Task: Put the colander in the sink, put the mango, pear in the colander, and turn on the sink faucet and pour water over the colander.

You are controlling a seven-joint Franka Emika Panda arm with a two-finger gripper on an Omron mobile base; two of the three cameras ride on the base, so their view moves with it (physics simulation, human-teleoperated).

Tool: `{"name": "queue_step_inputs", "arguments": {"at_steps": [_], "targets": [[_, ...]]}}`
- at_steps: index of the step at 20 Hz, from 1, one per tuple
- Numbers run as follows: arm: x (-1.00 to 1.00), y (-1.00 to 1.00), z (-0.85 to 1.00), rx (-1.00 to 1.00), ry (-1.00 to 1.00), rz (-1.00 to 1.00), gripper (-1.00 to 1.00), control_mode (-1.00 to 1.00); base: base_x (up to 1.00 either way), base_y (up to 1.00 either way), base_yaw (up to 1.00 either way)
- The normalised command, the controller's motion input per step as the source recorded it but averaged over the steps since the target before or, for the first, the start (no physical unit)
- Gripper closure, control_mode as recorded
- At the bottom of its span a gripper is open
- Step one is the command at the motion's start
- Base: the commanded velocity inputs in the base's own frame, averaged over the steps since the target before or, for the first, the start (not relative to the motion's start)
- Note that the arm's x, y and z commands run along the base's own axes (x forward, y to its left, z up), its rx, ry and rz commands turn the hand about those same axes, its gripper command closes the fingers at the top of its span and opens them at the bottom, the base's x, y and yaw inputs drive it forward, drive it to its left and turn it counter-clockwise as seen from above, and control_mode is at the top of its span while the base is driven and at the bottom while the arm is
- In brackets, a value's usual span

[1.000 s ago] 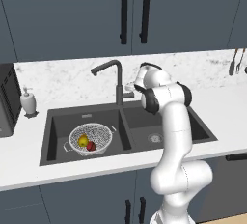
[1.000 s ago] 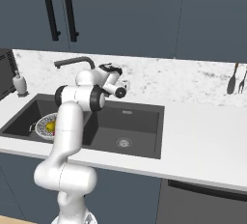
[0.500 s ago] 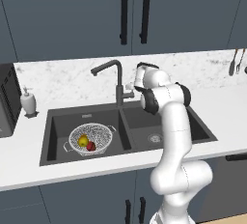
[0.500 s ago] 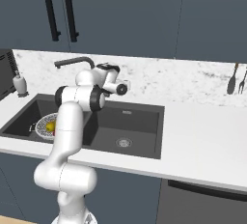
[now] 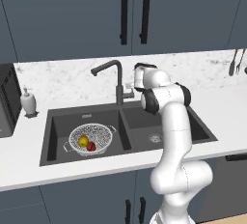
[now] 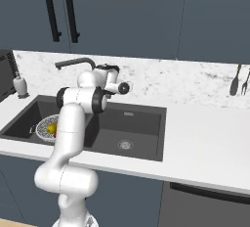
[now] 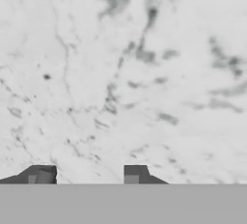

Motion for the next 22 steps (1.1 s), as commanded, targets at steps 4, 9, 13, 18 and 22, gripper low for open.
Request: {"name": "queue_step_inputs", "arguments": {"at_steps": [4,9,13,18,22], "targets": [[0.24,-0.76,-0.56,0.00,0.00,-0.10,1.00,-1.00,0.00,0.00,0.00],[0.24,-0.81,-0.57,0.00,0.00,-0.12,1.00,-1.00,0.00,0.00,0.00],[0.25,-0.87,-0.58,0.00,0.00,-0.13,1.00,-1.00,0.00,0.00,0.00],[0.25,-0.88,-0.59,0.00,0.03,-0.14,1.00,-1.00,0.00,0.00,0.00],[0.22,-0.76,-0.54,-0.01,0.07,-0.14,1.00,-1.00,0.00,0.00,0.00]]}}
